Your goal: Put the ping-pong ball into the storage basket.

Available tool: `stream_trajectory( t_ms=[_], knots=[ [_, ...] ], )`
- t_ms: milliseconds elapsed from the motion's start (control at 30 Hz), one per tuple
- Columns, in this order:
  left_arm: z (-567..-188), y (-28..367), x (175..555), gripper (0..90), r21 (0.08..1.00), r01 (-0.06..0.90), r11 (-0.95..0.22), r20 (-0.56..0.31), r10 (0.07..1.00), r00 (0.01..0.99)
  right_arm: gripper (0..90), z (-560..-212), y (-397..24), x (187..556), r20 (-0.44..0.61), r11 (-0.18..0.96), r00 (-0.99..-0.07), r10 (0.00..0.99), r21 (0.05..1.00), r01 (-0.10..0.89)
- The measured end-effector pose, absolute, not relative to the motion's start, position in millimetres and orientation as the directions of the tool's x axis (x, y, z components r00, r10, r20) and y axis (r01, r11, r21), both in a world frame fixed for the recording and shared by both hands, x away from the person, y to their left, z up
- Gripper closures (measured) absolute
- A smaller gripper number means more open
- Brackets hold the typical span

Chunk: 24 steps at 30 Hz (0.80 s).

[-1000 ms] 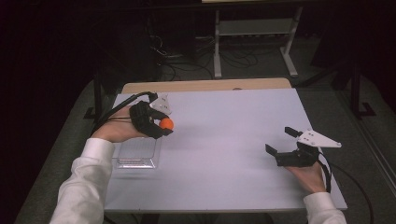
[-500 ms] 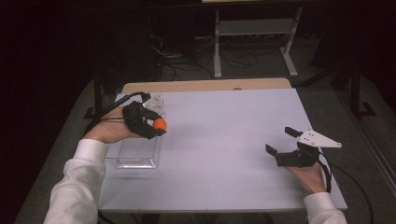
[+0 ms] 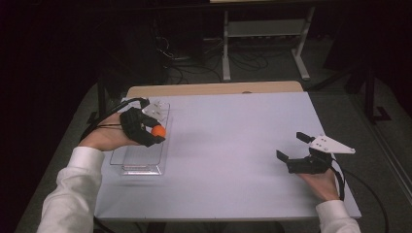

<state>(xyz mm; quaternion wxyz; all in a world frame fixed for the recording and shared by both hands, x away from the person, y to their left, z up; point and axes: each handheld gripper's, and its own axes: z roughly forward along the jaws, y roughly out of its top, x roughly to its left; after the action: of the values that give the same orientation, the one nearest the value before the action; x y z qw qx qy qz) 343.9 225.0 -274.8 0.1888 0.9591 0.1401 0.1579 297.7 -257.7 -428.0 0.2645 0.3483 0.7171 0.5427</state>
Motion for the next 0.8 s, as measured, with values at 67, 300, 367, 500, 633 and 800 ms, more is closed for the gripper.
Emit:
stream_trajectory(
  t_ms=[67, 300, 367, 500, 633, 800],
  knots=[
    [-274, 228, 344, 50.8, 0.4, 0.215, -0.891, 0.25, 0.332, 0.91, 0.0, -428, -258, 298, -0.001, 0.169, -0.618, 0.787, 0.962, 0.213],
    [-274, 235, 341, 50.8, 0.388, 0.228, -0.893, 0.25, 0.34, 0.906, 0.0, -428, -258, 298, 0.001, 0.167, -0.617, 0.787, 0.962, 0.215],
    [-275, 236, 340, 50.8, 0.383, 0.233, -0.894, 0.246, 0.342, 0.907, 0.0, -428, -257, 298, 0.0, 0.169, -0.619, 0.786, 0.962, 0.215],
    [-276, 240, 340, 50.8, 0.372, 0.239, -0.897, 0.247, 0.344, 0.906, 0.0, -428, -257, 297, -0.001, 0.17, -0.618, 0.786, 0.962, 0.215],
    [-277, 243, 341, 50.8, 0.36, 0.247, -0.899, 0.246, 0.348, 0.905, 0.0, -428, -257, 297, 0.001, 0.167, -0.618, 0.786, 0.962, 0.215],
    [-276, 248, 342, 50.9, 0.352, 0.262, -0.899, 0.243, 0.358, 0.901, 0.0, -428, -257, 297, 0.001, 0.168, -0.618, 0.786, 0.962, 0.216]
  ],
)
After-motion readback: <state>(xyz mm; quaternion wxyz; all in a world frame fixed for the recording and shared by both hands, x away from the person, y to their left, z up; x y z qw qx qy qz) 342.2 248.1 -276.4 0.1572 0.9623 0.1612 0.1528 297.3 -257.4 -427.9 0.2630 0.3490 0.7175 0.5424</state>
